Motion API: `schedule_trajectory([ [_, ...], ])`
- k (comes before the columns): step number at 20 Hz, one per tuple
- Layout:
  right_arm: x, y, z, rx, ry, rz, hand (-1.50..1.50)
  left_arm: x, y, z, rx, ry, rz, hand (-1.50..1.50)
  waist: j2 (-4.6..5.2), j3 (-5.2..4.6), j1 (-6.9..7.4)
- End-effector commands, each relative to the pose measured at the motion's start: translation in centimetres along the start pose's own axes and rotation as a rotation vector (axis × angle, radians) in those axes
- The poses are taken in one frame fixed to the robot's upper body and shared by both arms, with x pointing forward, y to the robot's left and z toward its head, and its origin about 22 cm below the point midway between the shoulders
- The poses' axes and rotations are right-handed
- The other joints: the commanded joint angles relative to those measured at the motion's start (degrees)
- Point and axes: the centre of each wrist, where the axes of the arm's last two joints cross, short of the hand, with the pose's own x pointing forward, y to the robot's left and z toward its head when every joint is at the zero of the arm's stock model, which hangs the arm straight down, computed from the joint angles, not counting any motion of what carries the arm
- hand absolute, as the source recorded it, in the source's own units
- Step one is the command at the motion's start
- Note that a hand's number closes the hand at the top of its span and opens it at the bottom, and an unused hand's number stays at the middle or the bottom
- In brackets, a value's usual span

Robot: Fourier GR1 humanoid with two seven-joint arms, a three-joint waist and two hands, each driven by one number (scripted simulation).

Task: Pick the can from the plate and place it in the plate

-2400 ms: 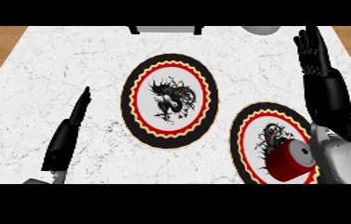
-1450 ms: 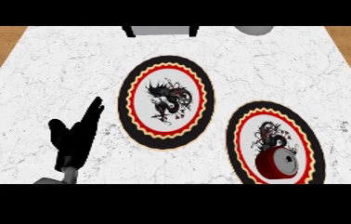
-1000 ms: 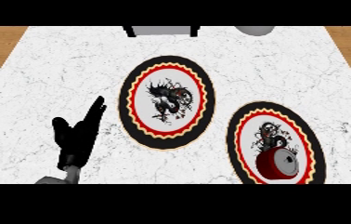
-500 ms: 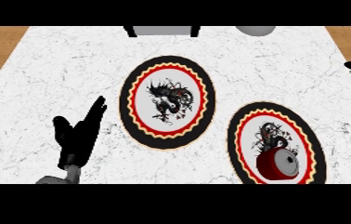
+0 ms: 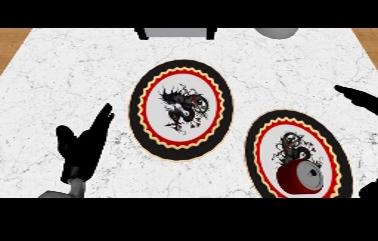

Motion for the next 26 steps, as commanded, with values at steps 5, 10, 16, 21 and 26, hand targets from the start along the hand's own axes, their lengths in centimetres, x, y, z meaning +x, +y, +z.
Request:
schedule_trajectory([
  [5,0.3,2.9,-0.1,0.082,0.012,-0.022,-1.50,-2.4,-0.4,-0.4,-0.010,0.061,0.032,0.00,0.32,-0.34,-0.41],
  [10,0.9,3.8,0.4,0.060,0.029,0.015,-1.50,-2.2,-1.3,-0.6,-0.016,0.067,0.023,0.00,0.33,-0.33,-0.44],
  [16,1.6,5.7,-0.9,0.039,0.092,0.108,-1.50,-0.1,0.2,0.0,-0.025,0.086,0.027,0.00,0.35,-0.31,-0.07],
  [21,3.0,7.0,-2.9,0.049,0.109,0.123,-1.50,-1.4,-1.9,-0.2,-0.012,0.062,0.016,0.00,0.42,-0.33,0.29],
  [26,0.6,7.7,-3.9,0.093,0.103,0.112,-1.50,-2.5,-1.5,1.4,-0.014,0.071,0.033,0.00,0.37,-0.31,0.21],
])
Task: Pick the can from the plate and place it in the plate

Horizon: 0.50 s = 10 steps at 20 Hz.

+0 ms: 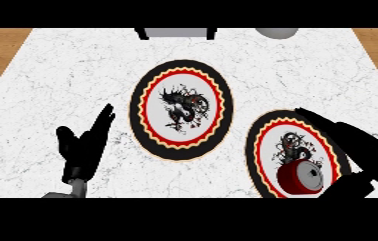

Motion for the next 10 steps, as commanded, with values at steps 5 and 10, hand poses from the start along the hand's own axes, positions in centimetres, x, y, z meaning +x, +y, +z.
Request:
schedule_trajectory([
  [5,-0.4,1.4,-1.7,0.103,0.010,0.120,1.50,-1.6,-1.2,-0.2,-0.008,0.071,0.009,0.00,0.44,-0.41,0.00],
  [10,-1.1,2.5,-1.2,0.057,-0.056,0.172,1.50,-1.1,0.0,0.0,-0.027,0.072,0.021,0.00,0.36,-0.39,-0.26],
])
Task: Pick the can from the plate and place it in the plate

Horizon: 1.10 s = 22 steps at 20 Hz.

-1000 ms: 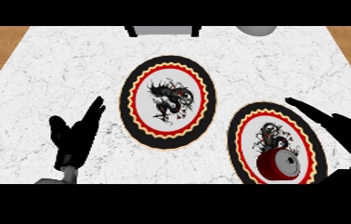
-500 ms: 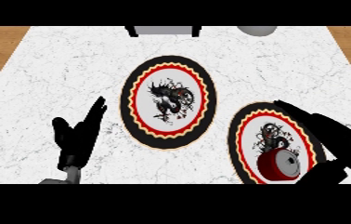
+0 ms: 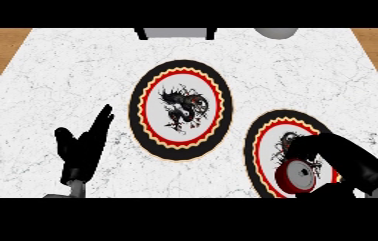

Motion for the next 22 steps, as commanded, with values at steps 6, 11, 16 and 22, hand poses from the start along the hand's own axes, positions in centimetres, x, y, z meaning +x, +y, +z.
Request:
schedule_trajectory([
  [6,0.3,0.0,0.4,-0.080,-0.036,0.055,1.50,-0.1,0.2,-0.7,-0.023,0.067,0.012,0.00,0.39,-0.27,-0.23],
  [11,8.6,3.8,-0.3,-0.349,-0.142,-0.039,1.50,-1.1,-0.3,0.0,-0.011,0.061,0.006,0.00,0.12,-0.38,0.43],
  [16,14.6,4.8,-0.2,-0.480,-0.246,-0.036,1.50,-0.5,-0.5,-0.3,-0.054,0.065,-0.004,0.00,-0.80,-1.04,3.21],
  [22,20.3,6.1,0.6,-0.736,-0.262,-0.092,1.50,-0.6,-0.2,-0.5,-0.035,0.086,-0.011,0.00,-1.35,-0.95,2.30],
])
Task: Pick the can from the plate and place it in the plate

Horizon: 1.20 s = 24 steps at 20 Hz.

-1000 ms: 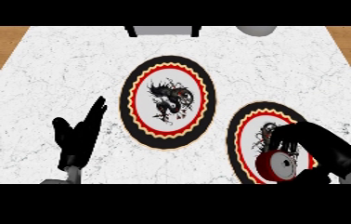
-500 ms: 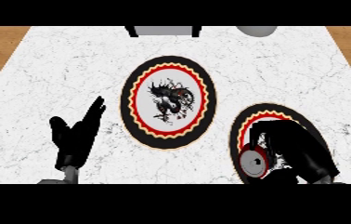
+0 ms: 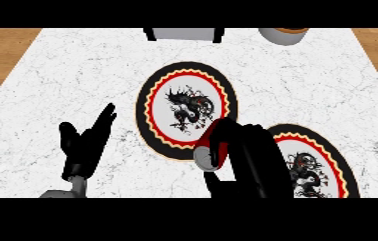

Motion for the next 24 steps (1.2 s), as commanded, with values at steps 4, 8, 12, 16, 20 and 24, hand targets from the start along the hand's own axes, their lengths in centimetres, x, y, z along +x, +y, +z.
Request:
schedule_trajectory([
  [4,4.4,2.0,0.4,-0.283,0.066,-0.082,1.50,-1.5,-1.1,0.3,-0.030,0.055,0.010,0.00,0.49,0.03,0.01],
  [8,5.7,3.4,0.9,-0.402,0.114,-0.149,1.50,-1.1,-1.2,-0.1,-0.024,0.055,0.008,0.00,0.96,0.19,-0.24],
  [12,5.7,4.8,0.3,-0.503,0.159,-0.248,1.50,-0.4,-1.6,-0.4,-0.043,0.031,0.010,0.00,1.69,0.40,0.15],
  [16,5.4,6.0,-1.2,-0.621,0.170,-0.227,1.50,-0.8,-1.9,0.1,-0.038,0.044,0.025,0.00,1.72,0.41,0.66],
  [20,4.1,7.6,-2.6,-0.703,0.210,-0.184,1.50,-1.3,-1.2,0.3,-0.018,0.041,0.023,0.00,1.95,0.44,0.19],
  [24,3.3,7.3,-4.8,-0.791,0.248,-0.167,1.50,-1.3,-1.0,-0.1,-0.025,0.039,0.009,0.00,2.25,0.46,-0.36],
])
